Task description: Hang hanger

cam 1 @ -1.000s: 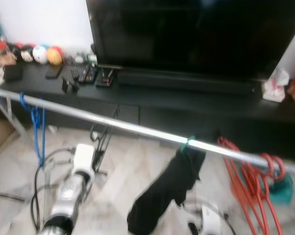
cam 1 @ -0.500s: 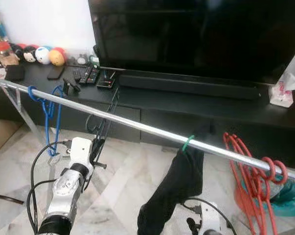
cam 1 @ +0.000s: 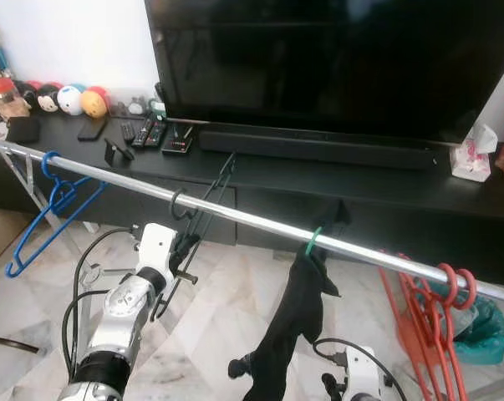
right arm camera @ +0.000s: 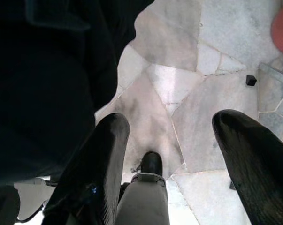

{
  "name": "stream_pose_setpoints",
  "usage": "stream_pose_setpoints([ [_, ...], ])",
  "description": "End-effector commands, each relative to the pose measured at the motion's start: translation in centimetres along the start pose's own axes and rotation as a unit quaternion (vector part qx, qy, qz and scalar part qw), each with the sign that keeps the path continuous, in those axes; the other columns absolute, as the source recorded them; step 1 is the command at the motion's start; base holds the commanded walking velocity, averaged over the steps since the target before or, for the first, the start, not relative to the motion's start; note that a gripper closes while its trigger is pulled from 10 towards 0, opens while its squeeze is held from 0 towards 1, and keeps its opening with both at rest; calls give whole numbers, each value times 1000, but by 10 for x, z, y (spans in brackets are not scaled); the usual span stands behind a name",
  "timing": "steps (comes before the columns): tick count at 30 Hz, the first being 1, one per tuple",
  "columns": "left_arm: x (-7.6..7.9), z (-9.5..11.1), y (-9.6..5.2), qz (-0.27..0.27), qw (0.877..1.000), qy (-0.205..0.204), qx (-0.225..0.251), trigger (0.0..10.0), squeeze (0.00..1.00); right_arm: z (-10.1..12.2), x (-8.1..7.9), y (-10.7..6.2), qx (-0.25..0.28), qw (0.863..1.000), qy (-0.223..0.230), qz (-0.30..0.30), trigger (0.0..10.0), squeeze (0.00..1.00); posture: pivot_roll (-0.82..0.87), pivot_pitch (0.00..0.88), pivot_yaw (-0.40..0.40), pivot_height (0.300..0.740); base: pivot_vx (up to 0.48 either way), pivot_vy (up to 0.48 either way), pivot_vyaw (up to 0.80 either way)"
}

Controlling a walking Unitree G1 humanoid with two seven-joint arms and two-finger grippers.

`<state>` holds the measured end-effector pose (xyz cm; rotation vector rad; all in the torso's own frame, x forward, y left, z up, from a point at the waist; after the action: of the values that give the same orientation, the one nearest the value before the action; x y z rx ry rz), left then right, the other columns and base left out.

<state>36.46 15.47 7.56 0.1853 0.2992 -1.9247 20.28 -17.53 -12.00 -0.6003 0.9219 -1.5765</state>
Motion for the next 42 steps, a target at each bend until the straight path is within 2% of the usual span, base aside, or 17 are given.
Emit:
stream_pose_setpoints([
  [1,-3,-4,5,5,1000,13,-24,10000,0,-3,1,0,-6,1000,4,-3,10000,0,-11,0,-10,740,0,0,0],
  [10,-9,-4,23,46,996,16,-73,10000,0,-3,2,0,-8,1000,3,-2,10000,0,-14,0,-13,740,0,0,0],
  [15,-8,-12,25,58,992,18,-107,10000,0,-4,2,0,-9,1000,3,-1,10000,0,-16,0,-13,740,0,0,0],
  [21,0,-36,16,25,985,28,-166,10000,0,-5,1,0,-12,1000,3,1,10000,0,-13,0,-13,740,0,0,0],
  [29,-9,-45,2,44,986,43,-156,10000,0,-5,1,0,-12,1000,2,2,10000,0,-10,0,-10,740,0,0,0],
  [34,-10,-45,-7,38,987,51,-145,10000,0,-5,1,0,-13,1000,1,2,10000,0,-2,0,-10,740,0,0,0],
  [38,-11,-45,-17,20,987,61,-146,10000,0,-5,1,0,-13,1000,1,2,10000,0,3,0,-9,740,0,0,0],
  [42,-4,-44,-28,-24,984,72,-159,10000,0,-4,1,0,-13,1000,0,2,10000,0,8,0,-6,740,0,0,0],
])
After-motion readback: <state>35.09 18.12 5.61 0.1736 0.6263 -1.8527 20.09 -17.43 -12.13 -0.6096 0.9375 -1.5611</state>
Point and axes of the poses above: a point about 5 cm out from each wrist's last joint towards the gripper, its own y axis pointing out of the wrist towards the gripper, its own z axis along the axis of the wrist's last joint, x = y × z, the point moved 4 cm from there along y, pointing out of the wrist towards the gripper, and after that the axes turned 9 degrees about y, right-handed, at the moved point
